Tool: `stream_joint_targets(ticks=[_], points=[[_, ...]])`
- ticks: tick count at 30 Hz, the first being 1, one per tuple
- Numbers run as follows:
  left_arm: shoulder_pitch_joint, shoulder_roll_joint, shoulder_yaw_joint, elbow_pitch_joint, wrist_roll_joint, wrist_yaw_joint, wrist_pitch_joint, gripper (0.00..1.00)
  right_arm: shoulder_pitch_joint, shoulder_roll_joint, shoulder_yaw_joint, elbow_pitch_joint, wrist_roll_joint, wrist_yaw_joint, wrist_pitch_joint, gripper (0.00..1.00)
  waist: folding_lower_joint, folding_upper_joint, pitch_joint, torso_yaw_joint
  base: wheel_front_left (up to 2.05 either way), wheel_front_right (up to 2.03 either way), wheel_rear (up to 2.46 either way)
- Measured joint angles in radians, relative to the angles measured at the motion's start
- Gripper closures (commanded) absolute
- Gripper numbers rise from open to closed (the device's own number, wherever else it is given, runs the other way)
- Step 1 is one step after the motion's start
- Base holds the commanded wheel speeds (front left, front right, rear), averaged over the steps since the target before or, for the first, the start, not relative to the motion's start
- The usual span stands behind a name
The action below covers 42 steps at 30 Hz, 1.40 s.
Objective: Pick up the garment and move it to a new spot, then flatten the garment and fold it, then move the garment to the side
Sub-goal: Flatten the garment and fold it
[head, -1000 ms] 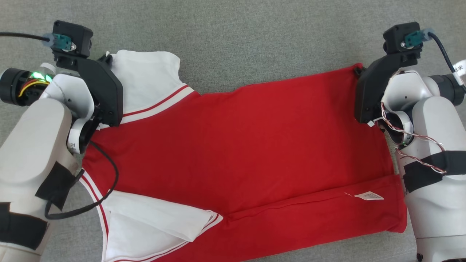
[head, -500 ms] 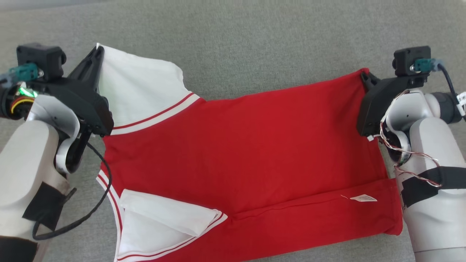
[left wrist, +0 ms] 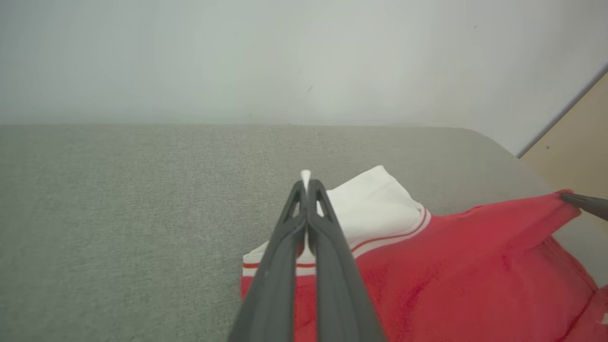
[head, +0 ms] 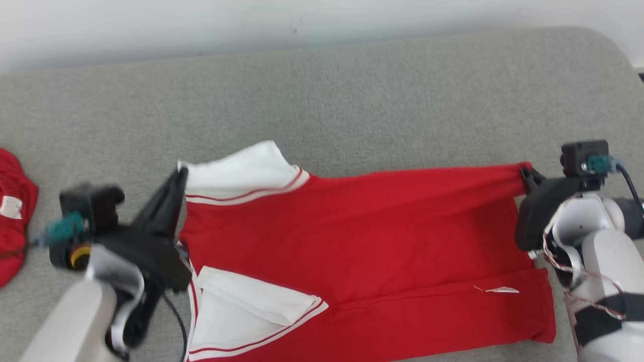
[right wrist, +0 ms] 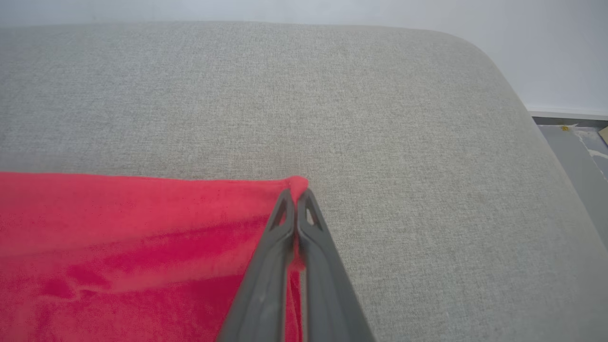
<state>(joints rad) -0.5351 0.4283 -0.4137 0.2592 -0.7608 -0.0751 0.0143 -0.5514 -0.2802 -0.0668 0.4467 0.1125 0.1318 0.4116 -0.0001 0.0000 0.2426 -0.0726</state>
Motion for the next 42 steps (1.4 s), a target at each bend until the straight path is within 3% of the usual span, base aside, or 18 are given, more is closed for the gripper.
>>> stream_joint_targets(ticks=[7, 13, 23, 29, 30, 31, 32, 38, 42], points=[[0.277, 0.014, 0.017, -0.215, -0.058, 0.086, -0.007, 1.00, 0.166, 0.007, -0.043, -0.100, 0.004, 0.000, 0.011, 1.00, -0.0001, -0.0001, -0.062, 0.028, 0.00, 0.00, 0.00], [0.444, -0.005, 0.016, -0.310, -0.103, 0.148, -0.014, 1.00, 0.284, 0.037, -0.092, -0.178, 0.006, 0.000, 0.025, 1.00, -0.0001, -0.0001, -0.094, 0.059, 0.00, 0.00, 0.00], [0.551, -0.036, 0.001, -0.337, -0.156, 0.162, -0.016, 1.00, 0.370, 0.067, -0.141, -0.263, -0.012, 0.000, 0.073, 1.00, 0.0000, -0.0001, -0.114, 0.080, 0.00, 0.00, 0.00], [0.548, -0.010, -0.041, -0.262, -0.085, 0.183, 0.000, 1.00, 0.411, 0.072, -0.159, -0.287, -0.026, 0.000, 0.103, 1.00, 0.0001, 0.0000, -0.111, 0.088, 0.00, 0.00, 0.00], [0.545, -0.009, -0.048, -0.250, -0.076, 0.191, 0.000, 0.77, 0.418, 0.073, -0.159, -0.289, -0.027, 0.000, 0.110, 0.71, 0.0001, -0.0001, -0.112, 0.088, 0.00, 0.00, 0.00], [0.541, -0.006, -0.061, -0.237, -0.056, 0.192, 0.001, 0.38, 0.426, 0.074, -0.159, -0.293, -0.028, 0.000, 0.116, 0.24, 0.0001, 0.0000, -0.113, 0.088, 0.00, 0.00, 0.00], [0.539, -0.005, -0.067, -0.224, -0.040, 0.200, 0.001, 0.00, 0.432, 0.077, -0.163, -0.296, -0.031, 0.000, 0.119, 0.00, 0.0001, 0.0000, -0.114, 0.087, 0.00, 0.00, 0.00], [0.517, -0.016, -0.077, -0.161, 0.016, 0.225, -0.061, 0.00, 0.446, 0.112, -0.205, -0.319, -0.043, 0.000, 0.114, 0.00, 0.0001, 0.0000, -0.123, 0.085, 0.00, 0.00, 0.00], [0.513, -0.036, -0.050, -0.135, 0.034, 0.230, -0.165, 0.00, 0.456, 0.132, -0.241, -0.337, -0.044, 0.000, 0.103, 0.00, 0.0001, 0.0000, -0.133, 0.085, 0.00, 0.00, 0.00]])
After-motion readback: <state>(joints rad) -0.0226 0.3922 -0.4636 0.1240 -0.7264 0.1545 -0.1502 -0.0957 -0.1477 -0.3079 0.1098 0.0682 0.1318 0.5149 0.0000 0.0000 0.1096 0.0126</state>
